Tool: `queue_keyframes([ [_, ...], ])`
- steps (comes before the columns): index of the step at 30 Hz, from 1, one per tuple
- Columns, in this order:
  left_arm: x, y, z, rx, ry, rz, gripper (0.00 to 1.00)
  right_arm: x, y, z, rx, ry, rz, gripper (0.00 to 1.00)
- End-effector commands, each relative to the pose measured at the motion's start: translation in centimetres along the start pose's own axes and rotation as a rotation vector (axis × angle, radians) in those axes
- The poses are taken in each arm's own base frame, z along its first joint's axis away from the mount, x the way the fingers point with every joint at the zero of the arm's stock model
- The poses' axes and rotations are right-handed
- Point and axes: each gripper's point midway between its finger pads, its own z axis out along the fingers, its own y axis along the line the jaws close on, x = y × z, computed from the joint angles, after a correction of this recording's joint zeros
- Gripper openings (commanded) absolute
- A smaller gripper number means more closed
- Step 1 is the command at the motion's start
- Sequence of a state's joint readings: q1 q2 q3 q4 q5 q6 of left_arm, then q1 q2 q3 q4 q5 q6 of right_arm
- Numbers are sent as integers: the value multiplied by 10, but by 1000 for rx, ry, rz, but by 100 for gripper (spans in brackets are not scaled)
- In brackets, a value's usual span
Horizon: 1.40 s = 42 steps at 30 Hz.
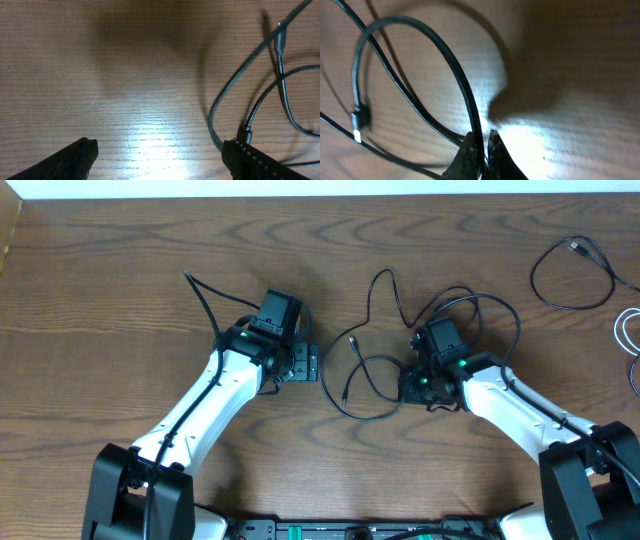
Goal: Untangle cables
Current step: 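Carry the black cable to the upper right and release it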
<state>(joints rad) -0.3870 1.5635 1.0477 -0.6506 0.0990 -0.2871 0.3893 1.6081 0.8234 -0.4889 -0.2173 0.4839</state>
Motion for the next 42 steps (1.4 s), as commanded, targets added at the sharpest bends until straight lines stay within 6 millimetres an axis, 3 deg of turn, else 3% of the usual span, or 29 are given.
queue_keyframes([
  [1,2,3,2,-8,9,2,85,-19,4,-29,2,-30,-122,1],
  [4,2,3,2,-7,9,1,85,-59,-11,-84,75,-105,-76,1],
  [5,2,3,2,-7,9,1,85,-82,-27,-115,120,-159,-31,1],
  [7,2,3,2,-8,9,2,85,-106,-48,-149,164,-225,12,1],
  [9,2,3,2,-7,8,2,84,-129,-83,-188,261,-314,90,1],
  [10,2,3,2,-8,8,2,85,-143,-112,-219,339,-391,158,1],
  [14,2,3,2,-8,8,2,85,-164,-191,-301,515,-598,355,1],
  [16,2,3,2,-7,8,1,84,-167,-223,-327,547,-683,452,1],
  [18,2,3,2,-7,8,1,85,-166,-245,-339,565,-728,507,1],
  [21,2,3,2,-8,8,1,85,-167,-263,-343,588,-745,530,1],
  [24,2,3,2,-8,8,1,85,-168,-285,-335,603,-727,566,1],
  [30,2,3,2,-8,8,1,85,-161,-345,-280,627,-574,662,1],
  [32,1,3,2,-7,7,2,85,-163,-355,-266,598,-556,674,1],
  [33,1,2,2,-6,4,1,85,-164,-357,-260,570,-549,677,9],
  [35,0,2,2,-5,0,2,85,-171,-348,-252,488,-541,624,48],
  [37,-3,1,2,-2,-9,3,90,-175,-319,-238,334,-487,477,71],
  [39,-10,-1,0,5,-40,23,92,-156,-298,-223,239,-383,489,75],
  [41,-21,-3,-8,6,-79,24,92,-112,-276,-206,186,-181,552,80],
  [42,-25,-4,-12,11,-95,24,93,-100,-272,-204,187,-127,570,83],
])
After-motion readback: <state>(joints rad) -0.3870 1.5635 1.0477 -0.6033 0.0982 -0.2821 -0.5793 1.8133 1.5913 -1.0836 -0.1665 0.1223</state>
